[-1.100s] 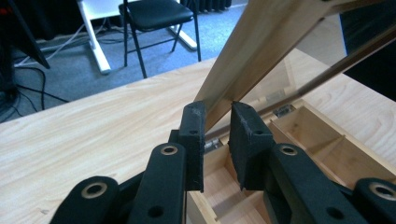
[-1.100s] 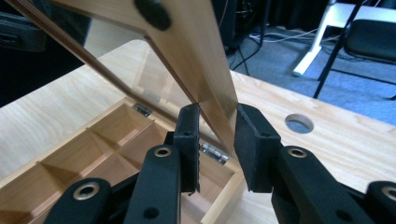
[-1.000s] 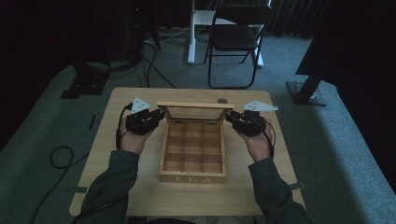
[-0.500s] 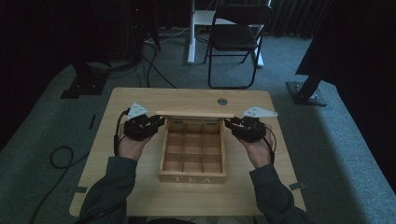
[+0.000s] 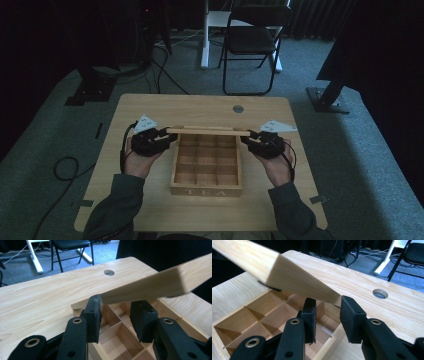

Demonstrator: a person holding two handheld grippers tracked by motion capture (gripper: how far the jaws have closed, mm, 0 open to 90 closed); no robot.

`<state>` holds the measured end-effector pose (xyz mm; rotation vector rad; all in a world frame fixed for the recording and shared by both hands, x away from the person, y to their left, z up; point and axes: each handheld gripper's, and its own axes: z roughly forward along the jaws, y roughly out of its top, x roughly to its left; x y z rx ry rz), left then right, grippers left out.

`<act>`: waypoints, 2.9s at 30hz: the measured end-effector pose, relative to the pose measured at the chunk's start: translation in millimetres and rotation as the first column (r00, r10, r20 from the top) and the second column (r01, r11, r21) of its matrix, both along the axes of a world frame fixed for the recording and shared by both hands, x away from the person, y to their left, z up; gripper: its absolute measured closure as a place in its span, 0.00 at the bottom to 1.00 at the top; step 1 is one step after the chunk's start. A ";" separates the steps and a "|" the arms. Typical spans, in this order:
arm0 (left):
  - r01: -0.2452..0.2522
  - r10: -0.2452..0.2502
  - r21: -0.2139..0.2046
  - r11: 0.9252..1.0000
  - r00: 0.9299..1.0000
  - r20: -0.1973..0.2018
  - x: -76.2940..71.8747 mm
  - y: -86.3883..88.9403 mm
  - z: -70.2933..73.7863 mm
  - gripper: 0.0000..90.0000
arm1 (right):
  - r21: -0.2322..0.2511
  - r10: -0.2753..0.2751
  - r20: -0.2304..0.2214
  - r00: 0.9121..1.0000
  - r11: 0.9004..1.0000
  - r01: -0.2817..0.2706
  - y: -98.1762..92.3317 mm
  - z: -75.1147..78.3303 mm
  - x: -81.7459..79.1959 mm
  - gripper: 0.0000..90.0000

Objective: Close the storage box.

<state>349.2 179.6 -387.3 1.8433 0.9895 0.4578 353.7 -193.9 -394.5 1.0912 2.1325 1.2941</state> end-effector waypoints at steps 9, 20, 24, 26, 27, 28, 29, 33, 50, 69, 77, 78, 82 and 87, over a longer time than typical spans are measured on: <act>0.008 -0.008 0.023 1.000 1.000 -0.013 -7.7 -0.8 -5.5 0.66 | 0.003 -0.009 -0.006 1.000 1.000 0.009 4.1 -8.9 -11.1 0.58; 0.012 -0.012 0.016 1.000 1.000 -0.026 -14.4 0.1 -14.2 0.65 | 0.022 -0.008 -0.010 1.000 1.000 0.008 4.9 -9.8 -18.4 0.55; 0.015 -0.014 0.017 1.000 0.999 -0.036 -16.9 0.3 -17.8 0.65 | 0.028 -0.009 -0.023 1.000 1.000 0.010 4.2 -14.6 -22.2 0.55; 0.015 -0.014 0.017 1.000 0.999 -0.037 -18.2 0.3 -19.5 0.65 | 0.030 -0.011 -0.029 1.000 0.999 0.012 4.0 -15.3 -23.4 0.55; 0.016 -0.015 0.017 1.000 0.999 -0.039 -18.6 0.4 -20.3 0.65 | 0.032 -0.012 -0.028 1.000 0.999 0.013 3.7 -16.1 -24.1 0.54; 0.015 -0.014 0.015 1.000 0.999 -0.040 -19.0 0.5 -21.2 0.65 | 0.035 -0.015 -0.032 0.999 0.999 0.016 3.5 -16.8 -25.2 0.55; 0.013 -0.012 0.013 1.000 0.999 -0.044 -19.4 0.6 -22.0 0.63 | 0.040 -0.019 -0.030 0.999 0.999 0.020 3.2 -18.7 -27.4 0.55; 0.010 -0.009 0.019 1.000 0.999 -0.046 -21.4 0.5 -25.2 0.62 | 0.050 -0.022 -0.024 0.999 0.998 0.023 3.1 -22.5 -31.7 0.54; -0.007 0.011 0.053 0.999 0.998 -0.061 -30.8 2.3 -35.6 0.53 | 0.006 -0.001 -0.029 1.000 1.000 0.001 6.1 -29.1 -42.7 0.52; 0.032 -0.027 0.057 0.998 0.996 -0.086 -39.4 5.6 -49.0 0.50 | -0.038 0.004 -0.036 0.999 0.999 -0.005 8.5 -42.0 -52.0 0.53; 0.050 -0.047 0.038 0.998 0.994 -0.095 -43.9 7.4 -55.0 0.47 | -0.041 0.006 -0.037 0.999 0.999 -0.007 8.9 -47.6 -55.0 0.53; 0.052 -0.049 0.037 0.998 0.994 -0.093 -44.5 7.9 -55.2 0.46 | -0.042 0.006 -0.037 0.999 0.999 -0.008 8.8 -48.2 -55.2 0.53; 0.051 -0.047 0.037 0.998 0.995 -0.093 -46.9 8.6 -56.6 0.46 | -0.036 0.009 -0.041 0.999 0.999 -0.011 8.5 -50.8 -56.0 0.53; 0.052 -0.047 0.045 0.998 0.994 -0.097 -48.5 8.6 -59.5 0.46 | -0.035 0.010 -0.052 0.999 0.999 -0.012 8.1 -53.7 -57.5 0.53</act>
